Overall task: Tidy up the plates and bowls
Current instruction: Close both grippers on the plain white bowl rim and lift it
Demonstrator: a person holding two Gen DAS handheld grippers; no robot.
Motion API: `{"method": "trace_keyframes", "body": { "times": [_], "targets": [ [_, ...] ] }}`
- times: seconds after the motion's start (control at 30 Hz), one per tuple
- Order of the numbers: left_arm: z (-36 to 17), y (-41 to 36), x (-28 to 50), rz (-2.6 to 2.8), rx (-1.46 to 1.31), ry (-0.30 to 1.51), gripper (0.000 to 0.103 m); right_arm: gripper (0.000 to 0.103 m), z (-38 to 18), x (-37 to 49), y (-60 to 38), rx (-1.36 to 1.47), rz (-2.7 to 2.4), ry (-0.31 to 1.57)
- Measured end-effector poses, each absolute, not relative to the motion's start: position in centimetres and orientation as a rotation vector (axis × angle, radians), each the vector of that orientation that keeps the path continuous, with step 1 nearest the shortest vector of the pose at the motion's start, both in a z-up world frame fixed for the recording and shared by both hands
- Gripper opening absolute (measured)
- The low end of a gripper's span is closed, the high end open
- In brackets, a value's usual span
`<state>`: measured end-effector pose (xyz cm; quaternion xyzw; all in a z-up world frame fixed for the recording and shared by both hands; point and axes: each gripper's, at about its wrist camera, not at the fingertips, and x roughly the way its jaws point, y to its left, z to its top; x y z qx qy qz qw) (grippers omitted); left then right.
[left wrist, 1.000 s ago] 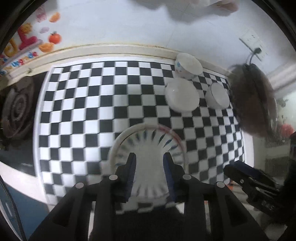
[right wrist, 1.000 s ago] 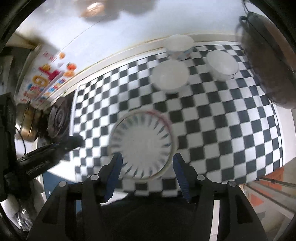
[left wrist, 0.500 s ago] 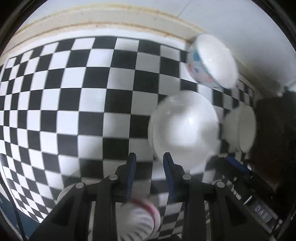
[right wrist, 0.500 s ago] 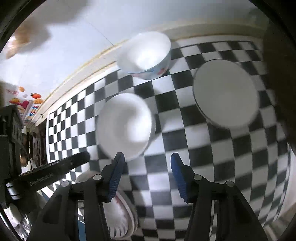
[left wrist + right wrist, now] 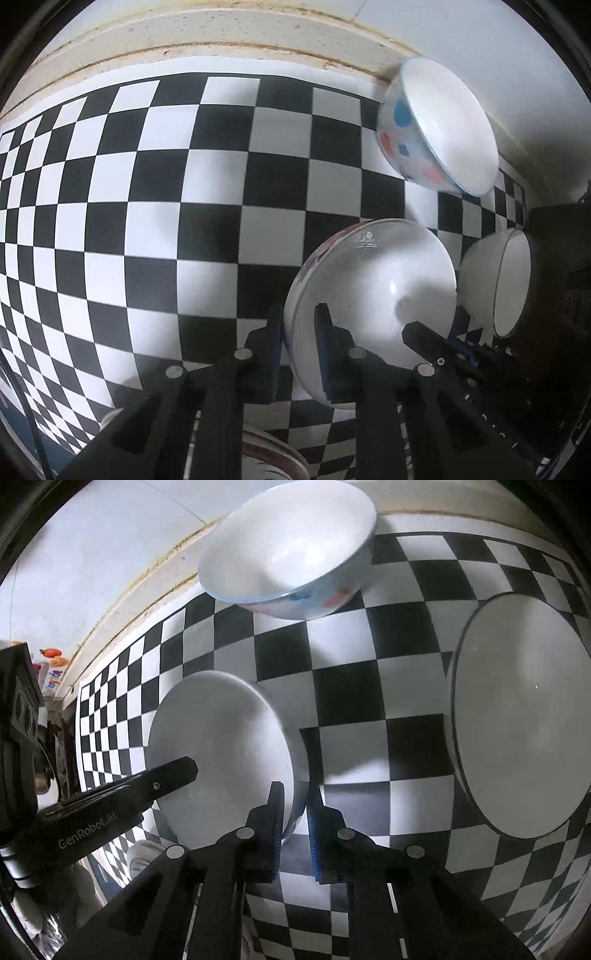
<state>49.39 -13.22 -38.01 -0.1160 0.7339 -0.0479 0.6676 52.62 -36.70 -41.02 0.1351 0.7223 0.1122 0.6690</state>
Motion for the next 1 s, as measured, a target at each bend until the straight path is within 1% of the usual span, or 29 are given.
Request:
{"method": "trace_keyframes", "body": {
  "times": [0.23, 0.47, 0.7, 1.0],
  "targets": [
    [-35.1, -15.8, 45.9, -0.159, -0.205, 1.611, 0.015, 0.014, -38.2, 49.9, -38.3, 0.292, 0.278, 1.601],
    [-32.9, -18.5, 41.5, -0.228, -0.153, 1.595, 0.015, 0.014, -35.0, 44.9, -41.2, 0.295, 0.286, 1.574],
    [-33.2, -20.4, 37.7, -0.271, -0.115, 1.624, 0.015, 0.014, -34.4, 39.6, -43.1, 0.304, 0.268, 1.579],
    [-35.4, -21.4, 35.3, -0.29, -0.089, 1.678, 0.015, 0.014, -36.2, 36.1, -45.0, 0.34, 0.244, 1.625]
  ]
}}
